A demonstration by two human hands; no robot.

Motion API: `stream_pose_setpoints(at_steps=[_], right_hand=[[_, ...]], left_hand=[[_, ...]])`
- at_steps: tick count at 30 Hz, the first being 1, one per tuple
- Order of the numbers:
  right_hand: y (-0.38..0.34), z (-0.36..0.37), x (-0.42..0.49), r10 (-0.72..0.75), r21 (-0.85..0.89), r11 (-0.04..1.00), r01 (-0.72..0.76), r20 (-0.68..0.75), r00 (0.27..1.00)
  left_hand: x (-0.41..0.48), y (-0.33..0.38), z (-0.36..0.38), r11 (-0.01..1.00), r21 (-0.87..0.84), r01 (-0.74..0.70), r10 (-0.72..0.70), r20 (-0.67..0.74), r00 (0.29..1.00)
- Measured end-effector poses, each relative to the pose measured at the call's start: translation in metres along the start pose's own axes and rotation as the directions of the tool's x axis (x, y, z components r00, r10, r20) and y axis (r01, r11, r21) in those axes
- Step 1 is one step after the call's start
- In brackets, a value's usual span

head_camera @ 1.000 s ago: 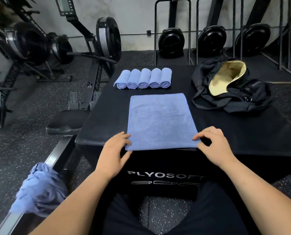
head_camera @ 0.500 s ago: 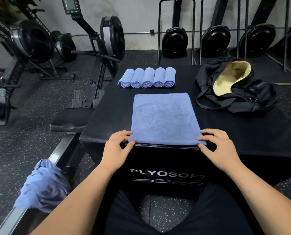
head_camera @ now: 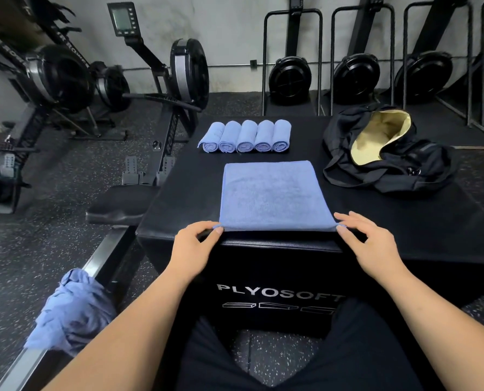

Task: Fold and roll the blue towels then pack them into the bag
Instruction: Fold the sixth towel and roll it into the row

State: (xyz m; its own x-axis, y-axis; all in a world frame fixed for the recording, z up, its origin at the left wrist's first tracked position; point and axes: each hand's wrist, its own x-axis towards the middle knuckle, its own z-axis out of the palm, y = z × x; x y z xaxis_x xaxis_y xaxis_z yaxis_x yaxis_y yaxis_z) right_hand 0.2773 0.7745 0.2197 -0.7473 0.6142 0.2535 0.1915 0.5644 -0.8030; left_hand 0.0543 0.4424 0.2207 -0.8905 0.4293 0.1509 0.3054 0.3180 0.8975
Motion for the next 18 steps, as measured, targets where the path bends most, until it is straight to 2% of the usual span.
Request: stream_pose_setpoints(at_steps=[6, 10, 15, 18], right_hand=[[-0.013, -0.004, -0.010, 0.103, 0.007, 0.995, -0.103, -0.006, 0.995], [-0.021, -0.006, -0.012, 0.098, 0.059, 0.994, -0.096, -0.027, 0.995], [-0.033, -0.008, 0.004, 0.144, 0.234, 0.962, -0.138, -0.007, 0.990], [-0.043, -0.007, 0.024, 0.198, 0.313, 0.932, -0.181, -0.024, 0.980]], left_hand=[[-0.001, 0.002, -0.007, 1.000, -0.002, 0.011, -0.011, 0.013, 1.000], [-0.003, 0.008, -0.014, 0.999, -0.039, 0.024, -0.022, 0.042, 0.999], [0.006, 0.021, -0.022, 0.987, -0.133, 0.088, -0.071, 0.128, 0.989], [0.022, 0.034, -0.019, 0.984, -0.157, 0.088, -0.080, 0.057, 0.995]])
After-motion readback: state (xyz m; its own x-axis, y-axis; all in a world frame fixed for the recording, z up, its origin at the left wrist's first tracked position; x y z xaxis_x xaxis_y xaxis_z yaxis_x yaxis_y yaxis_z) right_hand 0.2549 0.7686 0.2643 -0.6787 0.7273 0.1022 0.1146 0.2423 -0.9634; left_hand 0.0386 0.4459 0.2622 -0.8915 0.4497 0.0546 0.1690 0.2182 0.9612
